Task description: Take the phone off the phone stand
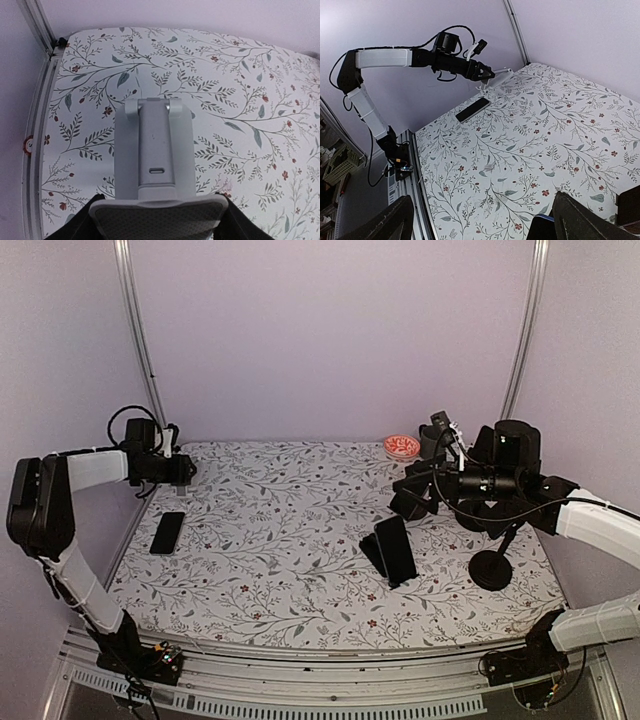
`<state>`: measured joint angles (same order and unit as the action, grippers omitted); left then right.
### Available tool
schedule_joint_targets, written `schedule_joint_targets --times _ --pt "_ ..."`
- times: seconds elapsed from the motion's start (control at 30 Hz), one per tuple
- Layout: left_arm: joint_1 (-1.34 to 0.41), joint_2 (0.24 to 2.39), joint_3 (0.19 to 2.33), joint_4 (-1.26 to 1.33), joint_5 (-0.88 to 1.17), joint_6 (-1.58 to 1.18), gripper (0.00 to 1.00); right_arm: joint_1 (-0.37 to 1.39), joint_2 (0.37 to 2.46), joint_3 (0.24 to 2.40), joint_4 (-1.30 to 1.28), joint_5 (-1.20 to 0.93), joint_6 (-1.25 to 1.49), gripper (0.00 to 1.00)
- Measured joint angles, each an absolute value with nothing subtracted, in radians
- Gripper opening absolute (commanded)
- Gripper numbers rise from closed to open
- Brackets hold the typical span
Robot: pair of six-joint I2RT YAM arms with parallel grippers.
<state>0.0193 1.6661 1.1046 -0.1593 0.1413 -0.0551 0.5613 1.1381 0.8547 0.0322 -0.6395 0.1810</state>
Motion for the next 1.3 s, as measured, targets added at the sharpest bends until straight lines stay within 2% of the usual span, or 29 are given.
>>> schedule_joint_targets --times 0.6,0.83,0.93,1.03,1.23,1.27,1.3 --pt "0.112 1.967 1.288 -0.163 0.138 0.035 0.42 0.561 1.185 0.847 0.054 -0.649 0.187 0.99" --pt "0.126 2.027 1.327 -0.159 0.140 0.044 0.44 0.561 1.198 0.846 0.054 -0.650 0.186 0.99" --pt "0.128 2.049 1.350 -0.158 0.141 0.052 0.50 0.561 1.200 0.846 0.054 -0.650 0.186 0.99" --pt "0.130 2.062 1.367 -0.162 0.139 0.056 0.68 0.561 1.201 0.846 0.054 -0.650 0.186 0.99" --pt "0.132 2.077 1.394 -0.186 0.142 0.047 0.89 0.561 1.207 0.846 0.054 -0.650 0.186 0.99" --pt "0.132 2.078 1.394 -0.192 0.142 0.045 0.97 0.561 1.207 0.846 0.054 -0.650 0.186 0.99" --pt "0.132 2.078 1.394 -0.204 0.142 0.040 0.99 0.561 1.207 0.846 0.054 -0.650 0.186 0.99"
